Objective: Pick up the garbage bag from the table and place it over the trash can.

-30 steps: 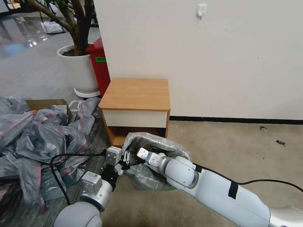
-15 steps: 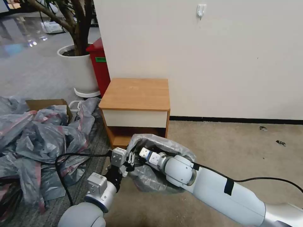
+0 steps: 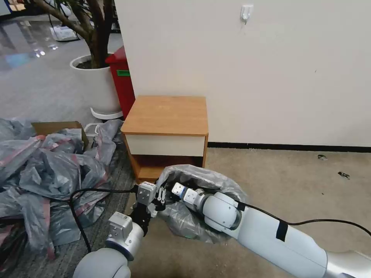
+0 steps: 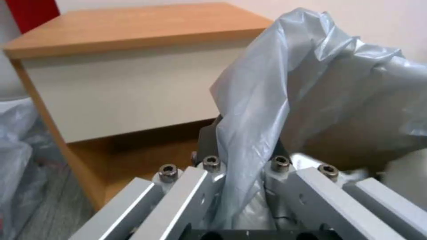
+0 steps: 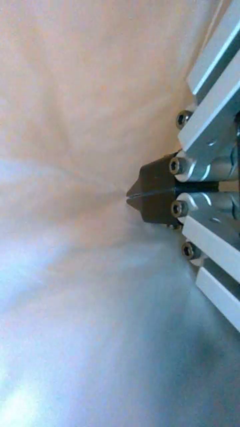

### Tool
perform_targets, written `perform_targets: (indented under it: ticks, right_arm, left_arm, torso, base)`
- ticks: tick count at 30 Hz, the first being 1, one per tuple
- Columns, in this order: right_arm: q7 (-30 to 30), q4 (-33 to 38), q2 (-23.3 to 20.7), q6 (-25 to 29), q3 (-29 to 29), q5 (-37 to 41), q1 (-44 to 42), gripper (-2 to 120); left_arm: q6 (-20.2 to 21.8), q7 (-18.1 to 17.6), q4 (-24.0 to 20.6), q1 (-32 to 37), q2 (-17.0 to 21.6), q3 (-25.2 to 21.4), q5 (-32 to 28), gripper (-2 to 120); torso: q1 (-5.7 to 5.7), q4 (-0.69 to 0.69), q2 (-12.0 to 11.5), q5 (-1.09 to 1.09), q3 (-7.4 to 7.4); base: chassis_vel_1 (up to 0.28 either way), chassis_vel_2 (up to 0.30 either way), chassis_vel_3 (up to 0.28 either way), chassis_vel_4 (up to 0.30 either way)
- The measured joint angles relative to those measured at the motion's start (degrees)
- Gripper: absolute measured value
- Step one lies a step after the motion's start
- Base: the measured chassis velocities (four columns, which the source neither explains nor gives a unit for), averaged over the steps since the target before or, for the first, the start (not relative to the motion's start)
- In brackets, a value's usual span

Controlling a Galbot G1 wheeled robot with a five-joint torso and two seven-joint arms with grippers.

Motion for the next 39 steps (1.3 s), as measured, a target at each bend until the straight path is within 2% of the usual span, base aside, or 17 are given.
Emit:
perform_targets:
  ticks: [7, 15, 26, 27, 28, 34, 35, 36, 38, 39]
  right_arm:
    - [1.85, 3.14, -1.53, 0.01, -0.01, 6.67, 0.35, 0]
    - [1.92, 4.97, -3.02, 0.03, 0.96, 8.8, 0.31, 0]
    - [1.75, 9.07, -5.66, 0.12, 4.27, 12.26, -2.21, 0]
    - [1.71, 10.48, -6.2, 0.18, 6.14, 13.63, -3.51, 0]
    - [1.71, 10.48, -6.2, 0.18, 6.14, 13.63, -3.51, 0]
    - [1.55, 17.58, -8.55, 1.78, 16.84, 20.03, -12.07, 0]
    - [1.41, 20.47, -9.51, 4.72, 21.81, 21.81, -17.47, 0]
    - [1.41, 20.47, -9.51, 4.72, 21.81, 21.81, -17.47, 0]
    - [2.21, 22.16, -9.5, 8.93, 25.63, 21.96, -22.51, 0]
    - [4.33, 23.68, -7.69, 13.49, 31.36, 20.56, -28.5, 0]
  left_arm:
    - [0.16, -1.7, 2.47, -0.39, -0.94, -0.02, -1.19, 5]
    - [0.42, -2.31, 3.63, -0.29, -1.66, 0.41, -2.07, 5]
    - [2.6, -7.05, 5.23, -0.94, -2.32, -0.52, -9.96, 5]
    - [3.25, -8.54, 5.43, -1.09, -2.66, -0.75, -12.32, 5]
    - [3.25, -8.54, 5.43, -1.09, -2.66, -0.75, -12.32, 5]
    - [4.69, -14.27, 6.42, -1.39, -3.53, -1.31, -21.74, 5]
    - [4.68, -17.3, 7.16, -1.25, -3.95, -1.36, -25.67, 5]
    - [4.68, -17.3, 7.16, -1.25, -3.95, -1.36, -25.67, 5]
    - [4.27, -18.63, 7.61, -0.7, -4.53, -1.51, -27.59, 5]
    - [3.44, -19.08, 7.75, 0.44, -5.32, -1.58, -28.32, 5]
  torso:
    - [0.0, 0.0, 0.0, 0.0, 0.0]
    - [0.0, 0.0, 0.0, 0.0, 0.0]
    - [0.0, -0.01, 0.0, -0.01, 0.0]
    - [0.0, 0.01, 0.0, 0.0, 0.0]
    - [0.0, 0.01, 0.0, 0.0, 0.0]
    - [0.0, 0.0, 0.0, 0.0, 0.0]
    - [0.0, -0.02, 0.0, 0.0, 0.0]
    - [0.0, -0.02, 0.0, 0.0, 0.0]
    - [0.0, -0.01, 0.0, 0.0, 0.0]
    - [0.0, -0.01, 0.0, 0.0, -0.01]
  base:
    - [0.0, 0.0, 0.0, 0.0]
    - [0.0, 0.0, 0.0, 0.0]
    - [0.0, 0.0, 0.0, 0.0]
    - [0.0, 0.0, 0.0, 0.0]
    - [0.0, 0.0, 0.0, 0.0]
    - [0.0, 0.0, 0.0, 0.0]
    - [0.0, 0.0, 0.0, 0.0]
    - [0.0, 0.0, 0.0, 0.0]
    - [0.0, 0.0, 0.0, 0.0]
    - [0.0, 0.0, 0.0, 0.0]
